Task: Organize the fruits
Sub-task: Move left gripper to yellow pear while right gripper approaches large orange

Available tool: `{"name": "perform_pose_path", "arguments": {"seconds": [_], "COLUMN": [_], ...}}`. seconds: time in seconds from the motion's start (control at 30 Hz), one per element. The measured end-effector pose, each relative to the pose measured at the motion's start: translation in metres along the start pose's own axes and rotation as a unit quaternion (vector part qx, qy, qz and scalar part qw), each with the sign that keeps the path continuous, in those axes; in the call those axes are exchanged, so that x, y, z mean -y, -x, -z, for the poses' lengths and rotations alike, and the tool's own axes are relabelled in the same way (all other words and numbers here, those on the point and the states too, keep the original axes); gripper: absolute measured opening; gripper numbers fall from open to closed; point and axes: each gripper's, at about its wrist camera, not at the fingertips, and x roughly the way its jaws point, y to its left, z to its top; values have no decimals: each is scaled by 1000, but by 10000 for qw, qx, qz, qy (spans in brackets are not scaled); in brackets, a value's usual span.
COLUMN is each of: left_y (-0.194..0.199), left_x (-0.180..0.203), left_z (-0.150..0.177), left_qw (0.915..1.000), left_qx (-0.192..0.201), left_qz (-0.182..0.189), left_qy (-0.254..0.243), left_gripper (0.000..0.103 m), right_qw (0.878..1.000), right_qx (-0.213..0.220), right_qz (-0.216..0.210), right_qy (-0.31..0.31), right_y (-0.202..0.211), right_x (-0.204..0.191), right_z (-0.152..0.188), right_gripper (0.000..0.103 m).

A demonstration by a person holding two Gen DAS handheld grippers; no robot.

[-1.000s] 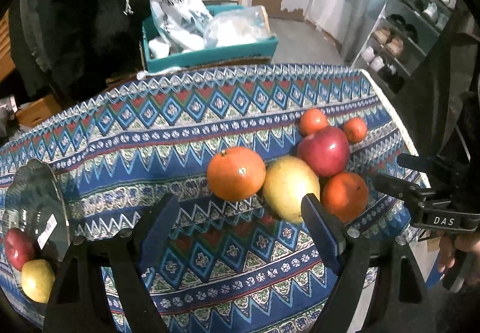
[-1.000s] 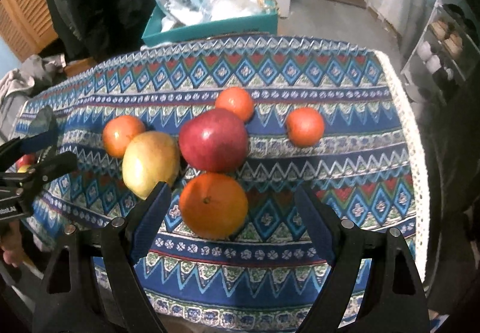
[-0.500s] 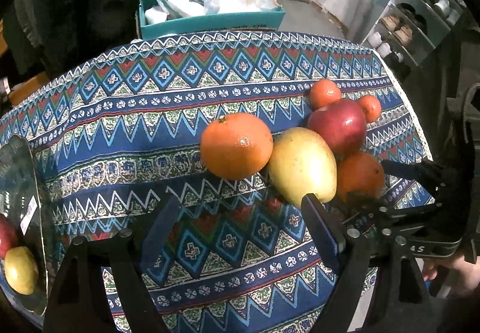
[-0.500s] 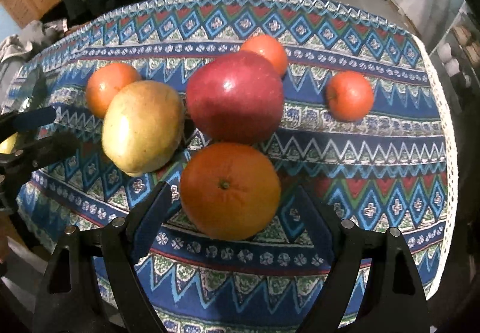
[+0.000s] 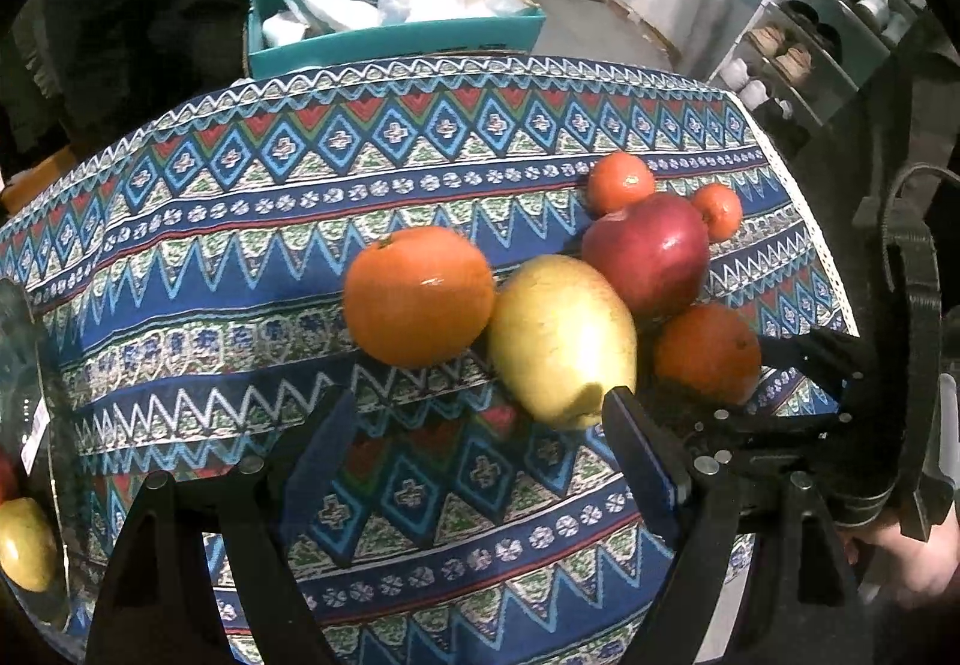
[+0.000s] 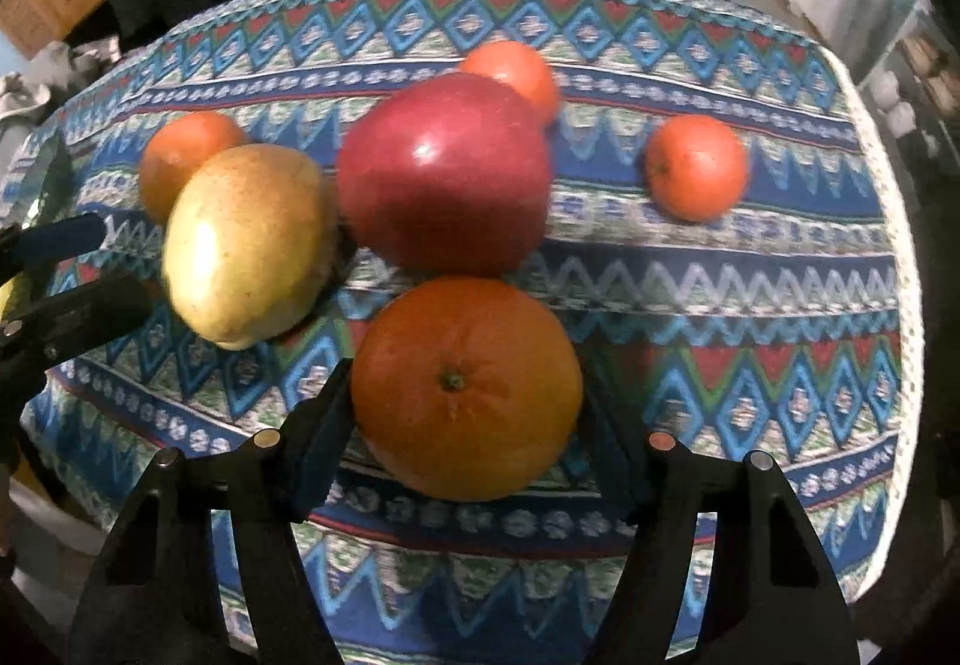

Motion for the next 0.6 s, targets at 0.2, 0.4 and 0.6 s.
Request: {"name": "perform_pose_path", "arguments": {"seconds": [0.2, 0.4, 0.6], "left_y": [-9, -26, -43], "left_x": [16, 26, 32], "left_z": [-4, -9, -12], "left_qw": [9999, 9998, 9992], "left_qx": [-27, -186, -373], "left_qz": [40, 78, 107], "left_qy": [-103, -85, 50], "left_gripper": [85, 85, 85], "right_qw": [9985, 9960, 9956], "right_qx": [226, 438, 514], "right_qz": [184, 232, 146], "right_qy": [-471, -747, -773], "right_y": [20, 38, 43], "right_x": [35, 56, 59], "right_z": [2, 0, -5], "right_gripper": [69, 69, 69]}}
